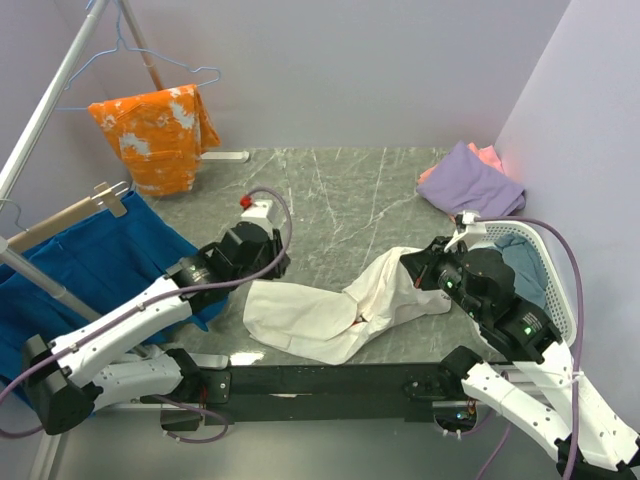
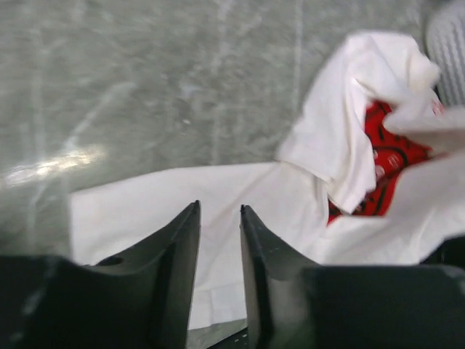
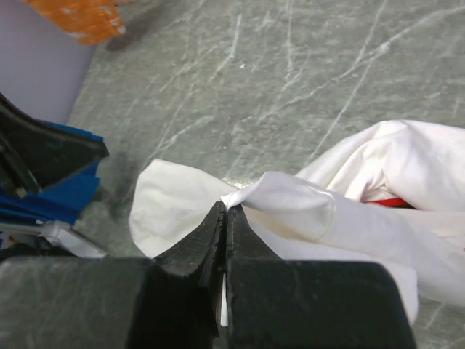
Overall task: Fold and stack the t-shirts
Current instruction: Flatten out the tshirt
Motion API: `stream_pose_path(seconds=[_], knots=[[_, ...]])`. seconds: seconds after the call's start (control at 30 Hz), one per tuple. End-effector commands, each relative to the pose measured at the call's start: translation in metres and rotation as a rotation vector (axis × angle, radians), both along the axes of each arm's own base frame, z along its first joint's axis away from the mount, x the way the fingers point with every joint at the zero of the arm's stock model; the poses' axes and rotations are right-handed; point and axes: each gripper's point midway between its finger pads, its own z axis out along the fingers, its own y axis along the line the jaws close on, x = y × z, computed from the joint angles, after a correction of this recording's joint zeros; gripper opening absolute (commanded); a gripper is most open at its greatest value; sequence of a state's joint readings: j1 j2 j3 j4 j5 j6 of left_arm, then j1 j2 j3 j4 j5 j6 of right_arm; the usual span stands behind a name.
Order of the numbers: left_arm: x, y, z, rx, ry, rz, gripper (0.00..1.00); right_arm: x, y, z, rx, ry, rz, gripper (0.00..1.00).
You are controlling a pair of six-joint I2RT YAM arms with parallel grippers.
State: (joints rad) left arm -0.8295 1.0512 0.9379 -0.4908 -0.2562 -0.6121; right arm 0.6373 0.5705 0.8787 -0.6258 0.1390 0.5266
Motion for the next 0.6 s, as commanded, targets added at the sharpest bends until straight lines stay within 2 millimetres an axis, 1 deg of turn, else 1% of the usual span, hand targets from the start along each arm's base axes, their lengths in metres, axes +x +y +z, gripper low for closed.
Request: stream_pose_path(seconds=[0.0, 0.03, 0.07, 0.1, 0.13, 0.17, 0.2, 0.23, 0.3, 0.33, 0.4, 0.43, 0.5, 0.53, 0.57], knots=[[-0.032, -0.053, -0.008, -0.150, 0.003, -0.298, 0.41, 0.010, -0.007, 0.009, -0.008, -0.039, -0.059, 0.00], [-0.042, -0.059, -0.015, -0.150, 0.015, -0.334, 0.41, 0.010, -0.007, 0.008, -0.011, -0.037, -0.061, 0.00], [-0.049, -0.059, -0.028, -0.134, 0.039, -0.354, 0.41, 0.011, -0.008, 0.007, -0.013, -0.035, -0.067, 0.00], [-0.055, -0.062, -0.034, -0.126, 0.052, -0.372, 0.42, 0.011, -0.008, 0.006, -0.017, -0.033, -0.068, 0.00], [-0.066, -0.068, -0.042, -0.110, 0.065, -0.412, 0.42, 0.011, -0.009, 0.006, -0.018, -0.036, -0.070, 0.00], [-0.074, -0.069, -0.053, -0.092, 0.084, -0.436, 0.43, 0.012, -0.009, 0.006, -0.020, -0.032, -0.075, 0.00], [-0.081, -0.072, -0.060, -0.084, 0.101, -0.457, 0.42, 0.012, -0.010, 0.005, -0.023, -0.032, -0.079, 0.00], [-0.092, -0.078, -0.073, -0.068, 0.125, -0.490, 0.41, 0.012, -0.010, 0.004, -0.027, -0.031, -0.080, 0.00], [-0.101, -0.083, -0.087, -0.041, 0.147, -0.505, 0.39, 0.012, -0.012, 0.002, -0.032, -0.024, -0.090, 0.00], [-0.105, -0.086, -0.100, -0.011, 0.157, -0.500, 0.38, 0.012, -0.012, 0.001, -0.033, -0.021, -0.092, 0.00], [-0.114, -0.092, -0.110, 0.006, 0.176, -0.523, 0.36, 0.012, -0.013, -0.003, -0.036, -0.016, -0.092, 0.00], [-0.117, -0.095, -0.118, 0.037, 0.172, -0.519, 0.35, 0.011, -0.013, -0.003, -0.033, -0.016, -0.091, 0.00], [-0.119, -0.101, -0.122, 0.046, 0.151, -0.512, 0.33, 0.011, -0.014, -0.004, -0.036, -0.013, -0.093, 0.00], [-0.121, -0.103, -0.129, 0.075, 0.130, -0.498, 0.33, 0.010, -0.014, -0.004, -0.036, -0.015, -0.092, 0.00], [-0.121, -0.108, -0.129, 0.073, 0.109, -0.492, 0.33, 0.010, -0.014, -0.006, -0.038, -0.011, -0.093, 0.00]])
